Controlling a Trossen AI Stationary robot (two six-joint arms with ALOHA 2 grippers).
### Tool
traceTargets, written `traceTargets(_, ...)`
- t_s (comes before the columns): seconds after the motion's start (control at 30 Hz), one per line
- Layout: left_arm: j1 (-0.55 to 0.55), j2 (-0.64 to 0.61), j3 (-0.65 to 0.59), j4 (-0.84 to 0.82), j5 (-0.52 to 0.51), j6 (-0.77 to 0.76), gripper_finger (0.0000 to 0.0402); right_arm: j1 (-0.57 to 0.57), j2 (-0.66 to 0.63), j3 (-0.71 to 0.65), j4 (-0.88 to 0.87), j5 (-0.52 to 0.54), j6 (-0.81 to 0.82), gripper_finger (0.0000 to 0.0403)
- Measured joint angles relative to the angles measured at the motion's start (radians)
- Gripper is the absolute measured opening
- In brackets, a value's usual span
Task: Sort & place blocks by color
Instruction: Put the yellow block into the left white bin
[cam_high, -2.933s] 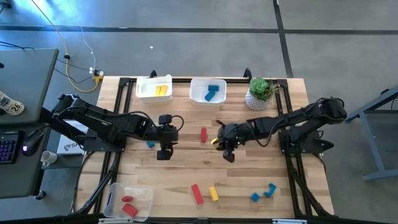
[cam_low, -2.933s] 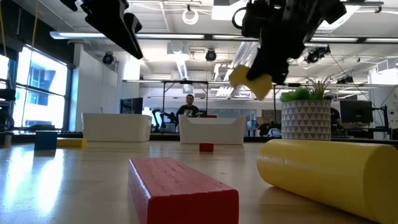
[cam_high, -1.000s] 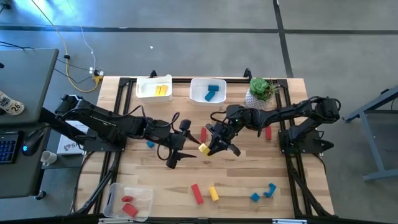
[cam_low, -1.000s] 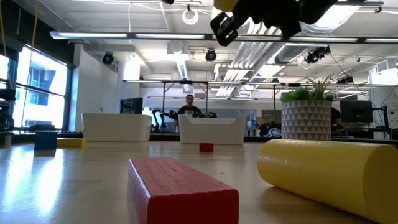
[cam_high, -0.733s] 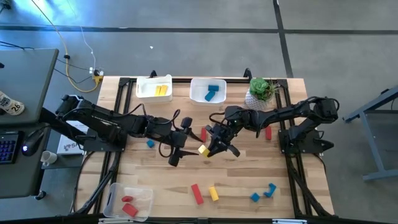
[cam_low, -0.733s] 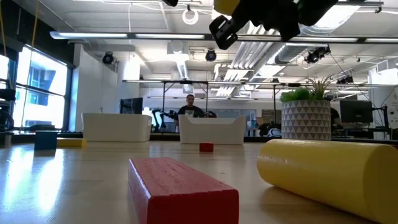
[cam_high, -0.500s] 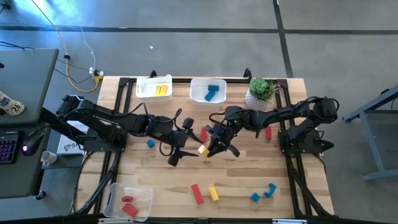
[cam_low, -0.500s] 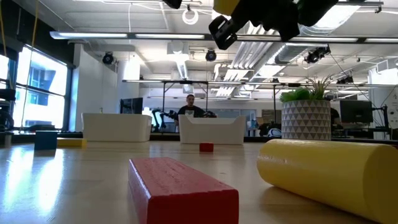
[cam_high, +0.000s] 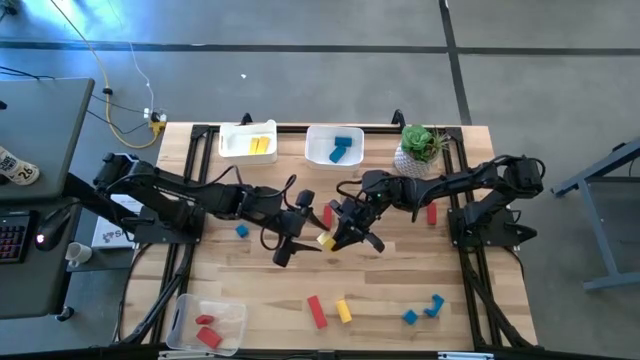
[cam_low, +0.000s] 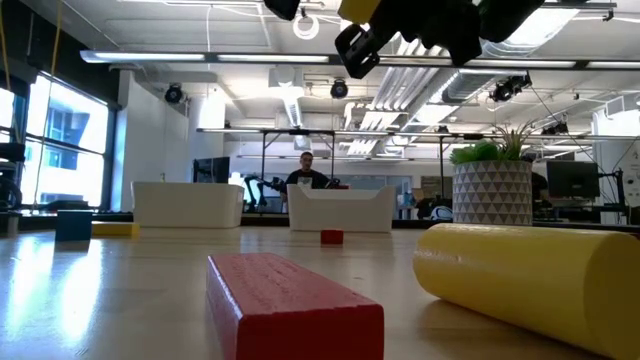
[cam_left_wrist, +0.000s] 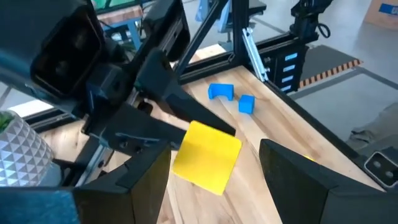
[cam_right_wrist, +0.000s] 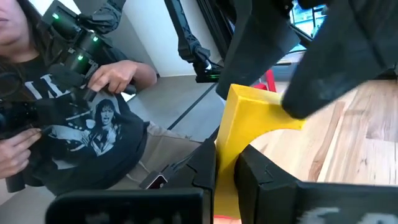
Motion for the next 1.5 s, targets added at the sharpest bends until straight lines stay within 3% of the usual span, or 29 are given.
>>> traceTargets(0.7,0.037,0.064,0.000,0.066,0.110,-0.001,0.0228,-0.014,0.000,0.000,-0.004,-0.001,0.005,0.0012)
traceTargets(1.13,0.050,0.072,0.001,0.063,0.124,0.082,0.0114,-0.014,0.000,0.000,-0.015,-0.016,0.006,0.0012)
traceTargets(1.33,0.050,0.072,0.001,0.056,0.121,0.079,0.0114,-0.014,0.000,0.000,-0.017,-0.010,0.025,0.0017)
traceTargets(1.5,0.050,0.072,0.001,0.039,0.110,0.063,0.0110,-0.014,0.000,0.000,-0.024,0.024,0.053,0.0060)
